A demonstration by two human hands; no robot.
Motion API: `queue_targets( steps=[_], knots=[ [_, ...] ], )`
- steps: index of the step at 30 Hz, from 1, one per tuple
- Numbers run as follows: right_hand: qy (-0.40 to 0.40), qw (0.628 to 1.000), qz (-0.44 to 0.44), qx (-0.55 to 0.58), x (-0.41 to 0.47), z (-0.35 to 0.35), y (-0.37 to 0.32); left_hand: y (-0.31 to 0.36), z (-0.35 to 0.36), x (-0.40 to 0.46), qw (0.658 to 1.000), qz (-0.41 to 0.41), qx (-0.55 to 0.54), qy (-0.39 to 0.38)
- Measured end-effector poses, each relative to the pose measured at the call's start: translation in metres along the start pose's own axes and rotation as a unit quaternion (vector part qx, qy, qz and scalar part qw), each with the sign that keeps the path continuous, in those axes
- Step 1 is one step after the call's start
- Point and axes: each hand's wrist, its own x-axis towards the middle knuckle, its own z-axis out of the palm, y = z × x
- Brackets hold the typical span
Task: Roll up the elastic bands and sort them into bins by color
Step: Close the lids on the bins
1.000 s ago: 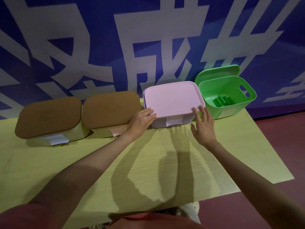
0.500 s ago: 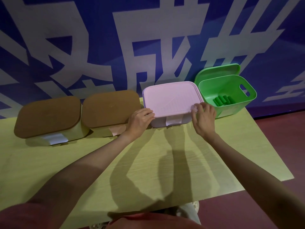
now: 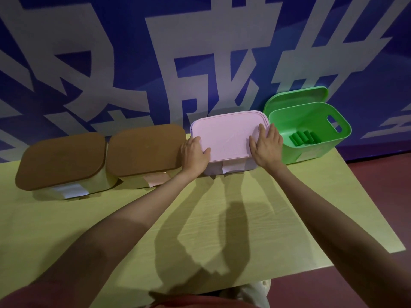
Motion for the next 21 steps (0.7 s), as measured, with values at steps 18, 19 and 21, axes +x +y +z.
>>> queue_targets(
  steps=[18,19,21],
  knots=[
    [0.042,0.998,0.034,0.043,0.009,-0.003,-0.008,0.004,0.002,0.012,0.96,-0.182,-0.209,0.036],
    [0.047,0.998,0.034,0.039,0.009,-0.001,-0.008,0.001,0.004,0.012,0.966,-0.174,-0.188,0.042],
    [0.055,0.998,0.033,0.028,0.008,0.001,-0.009,0.001,0.006,0.011,0.973,-0.167,-0.152,0.051]
  ],
)
